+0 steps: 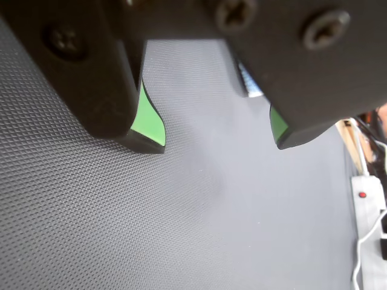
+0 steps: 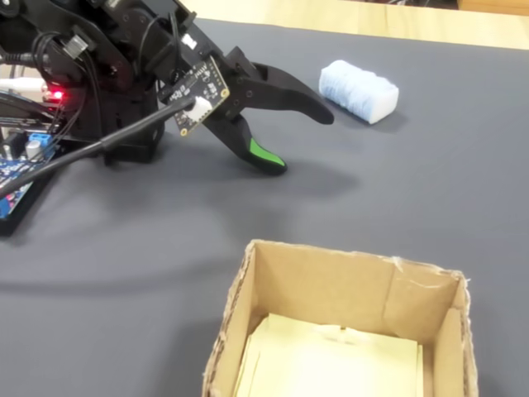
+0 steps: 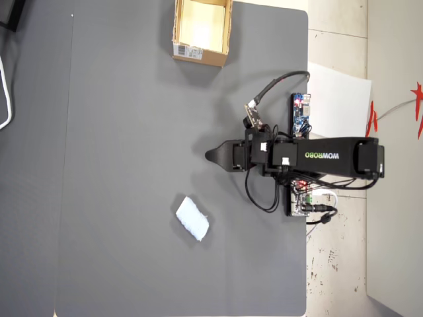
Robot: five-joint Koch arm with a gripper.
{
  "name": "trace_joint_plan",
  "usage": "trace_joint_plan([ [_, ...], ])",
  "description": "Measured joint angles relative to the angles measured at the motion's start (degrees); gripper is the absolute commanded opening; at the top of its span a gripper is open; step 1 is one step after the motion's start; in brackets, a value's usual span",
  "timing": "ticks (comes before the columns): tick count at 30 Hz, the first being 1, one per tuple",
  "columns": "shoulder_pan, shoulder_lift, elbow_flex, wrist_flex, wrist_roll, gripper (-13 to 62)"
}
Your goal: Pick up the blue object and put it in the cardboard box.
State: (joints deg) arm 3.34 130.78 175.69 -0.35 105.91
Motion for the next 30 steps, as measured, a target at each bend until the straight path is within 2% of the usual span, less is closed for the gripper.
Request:
trace_joint_plan([
  [22,0.0,0.0,-1.1,0.3,0.6,33.8],
  [30,-4.7,0.0,-5.7,6.9,1.4,33.7],
])
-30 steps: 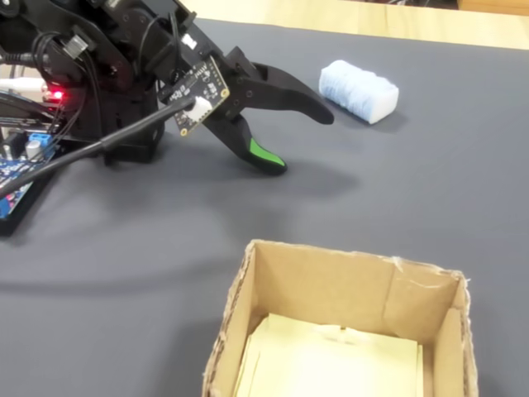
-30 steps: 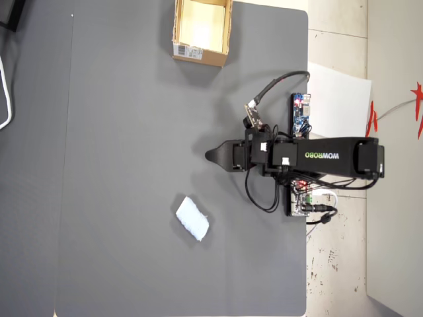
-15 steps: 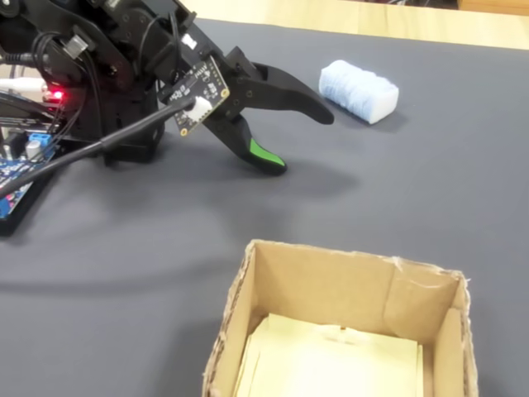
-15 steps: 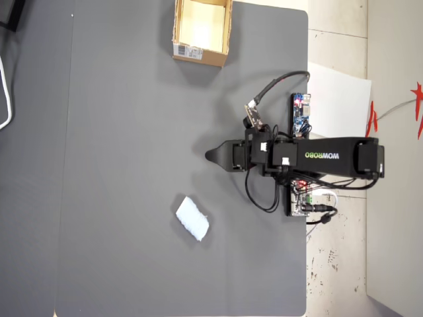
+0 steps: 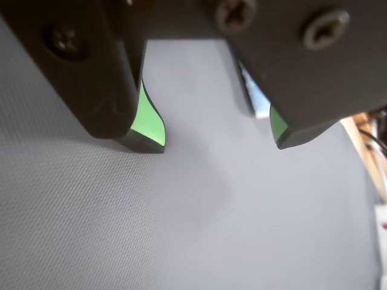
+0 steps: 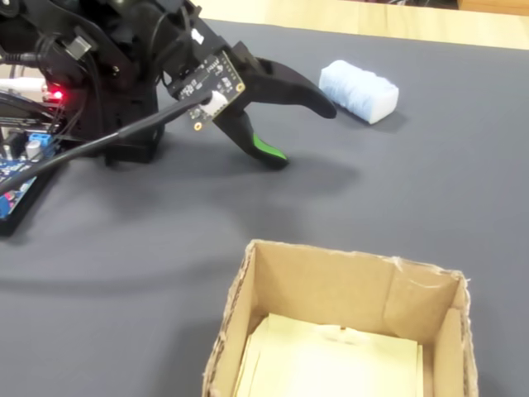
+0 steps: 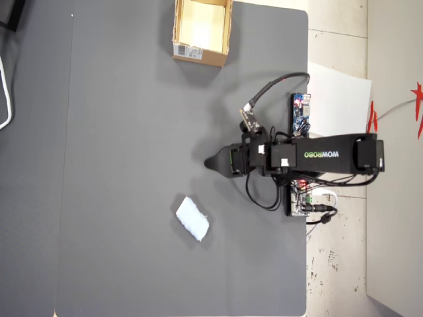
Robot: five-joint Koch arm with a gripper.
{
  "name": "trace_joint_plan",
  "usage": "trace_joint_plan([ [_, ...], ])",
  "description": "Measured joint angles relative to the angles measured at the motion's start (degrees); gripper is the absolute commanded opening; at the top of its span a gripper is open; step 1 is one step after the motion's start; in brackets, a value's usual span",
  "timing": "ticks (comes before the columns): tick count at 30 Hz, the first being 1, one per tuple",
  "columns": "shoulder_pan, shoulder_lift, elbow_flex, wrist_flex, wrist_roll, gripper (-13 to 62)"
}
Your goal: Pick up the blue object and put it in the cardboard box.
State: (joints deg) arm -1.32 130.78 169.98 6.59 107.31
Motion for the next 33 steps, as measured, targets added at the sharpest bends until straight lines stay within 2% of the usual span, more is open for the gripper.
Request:
trace_joint_plan([
  [10,-5.9,-1.2,-9.8,13.2,2.5,33.0],
  [18,-14.7,-14.0,-24.3,18.5,4.1,33.1],
  [28,-16.5,-28.9,-43.0,30.5,9.1,33.1],
  [33,-19.3,-34.9,-45.5,31.8,9.1,33.1],
])
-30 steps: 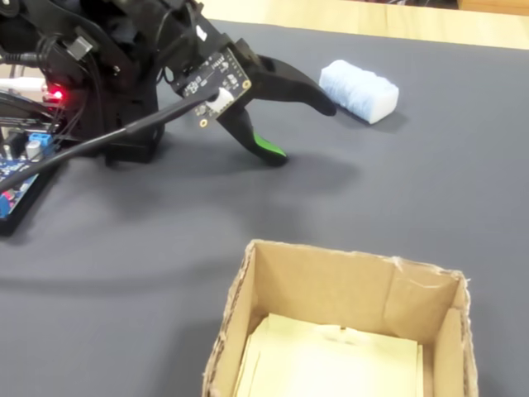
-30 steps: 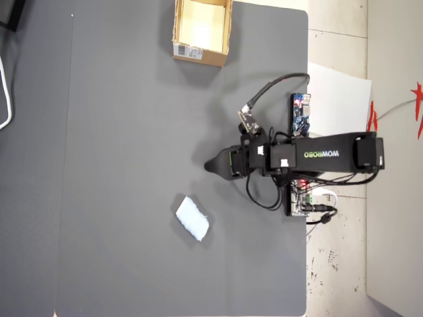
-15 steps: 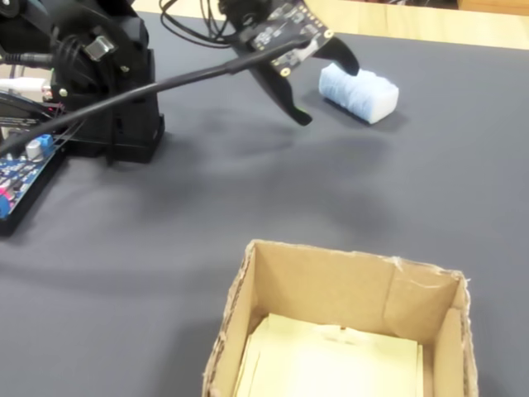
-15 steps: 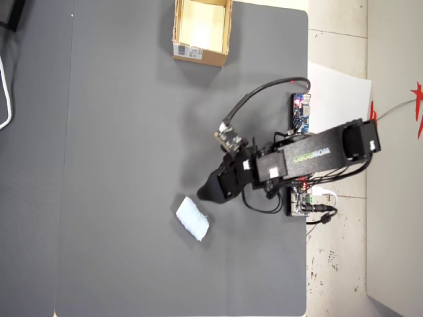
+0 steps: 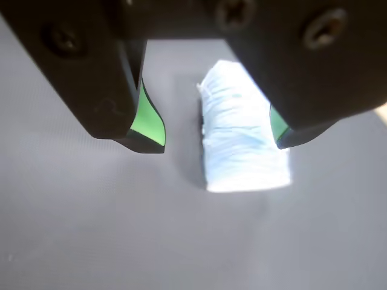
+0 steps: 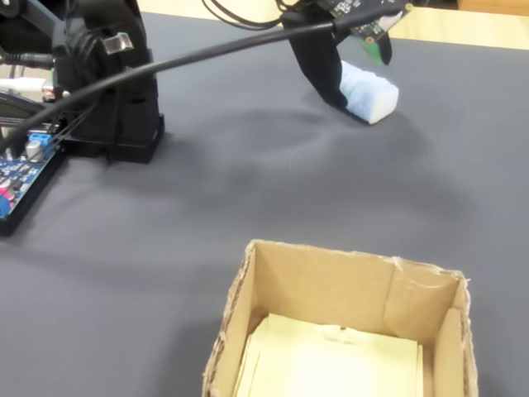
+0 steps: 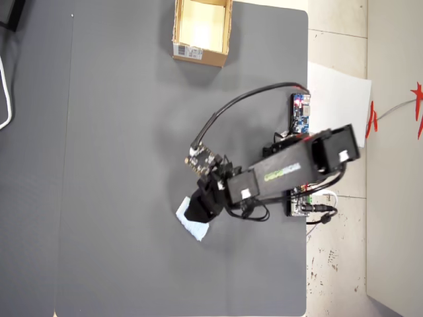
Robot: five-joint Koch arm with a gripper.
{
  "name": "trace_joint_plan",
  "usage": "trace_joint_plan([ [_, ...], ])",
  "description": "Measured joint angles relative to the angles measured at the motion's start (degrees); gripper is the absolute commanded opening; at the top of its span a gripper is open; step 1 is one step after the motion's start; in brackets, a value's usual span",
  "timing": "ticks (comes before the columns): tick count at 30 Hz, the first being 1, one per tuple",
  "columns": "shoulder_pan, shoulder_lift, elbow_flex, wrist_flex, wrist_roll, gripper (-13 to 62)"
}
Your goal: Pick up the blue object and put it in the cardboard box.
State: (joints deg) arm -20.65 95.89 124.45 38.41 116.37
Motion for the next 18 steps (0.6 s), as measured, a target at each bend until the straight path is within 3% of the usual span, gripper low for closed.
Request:
trace_joint_plan([
  [14,-4.5,-12.7,-7.6,1.2,0.0,32.8],
  [18,-4.7,-13.9,-8.1,1.7,-0.1,23.9],
])
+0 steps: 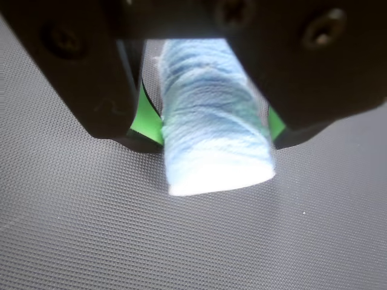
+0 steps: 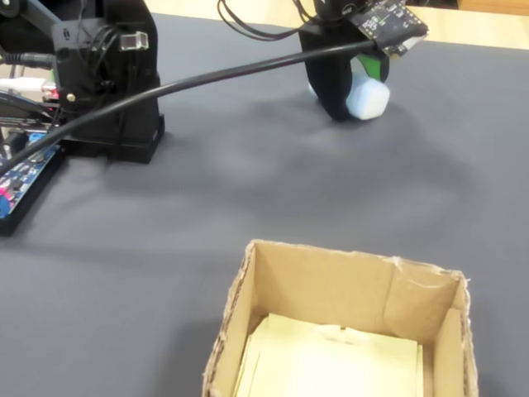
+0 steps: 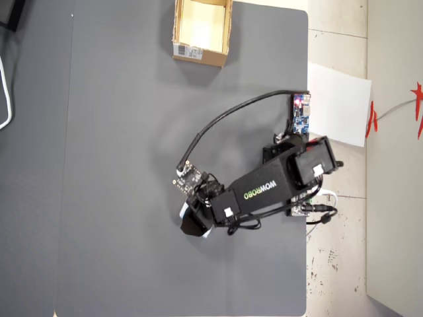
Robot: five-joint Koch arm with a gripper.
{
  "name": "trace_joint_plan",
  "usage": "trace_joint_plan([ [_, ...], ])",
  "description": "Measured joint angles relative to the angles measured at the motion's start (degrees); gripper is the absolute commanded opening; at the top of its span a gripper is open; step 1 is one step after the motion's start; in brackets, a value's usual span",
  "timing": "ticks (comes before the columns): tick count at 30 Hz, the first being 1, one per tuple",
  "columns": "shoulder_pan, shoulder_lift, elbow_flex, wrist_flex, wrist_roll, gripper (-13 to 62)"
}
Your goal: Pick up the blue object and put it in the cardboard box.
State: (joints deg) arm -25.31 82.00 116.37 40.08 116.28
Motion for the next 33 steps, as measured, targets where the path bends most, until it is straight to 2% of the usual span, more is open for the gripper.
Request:
trace_joint_plan([
  [4,0.0,0.0,-0.1,-0.2,0.0,9.7],
  [6,0.0,0.4,0.4,-1.5,0.0,5.8],
  [13,0.2,2.9,2.3,-5.5,-1.2,5.8],
  [19,2.4,11.4,10.5,-17.9,-2.4,5.9],
  [26,11.1,21.1,19.7,-27.9,-13.2,5.9],
  [33,23.6,30.8,25.3,-33.7,-32.2,5.9],
])
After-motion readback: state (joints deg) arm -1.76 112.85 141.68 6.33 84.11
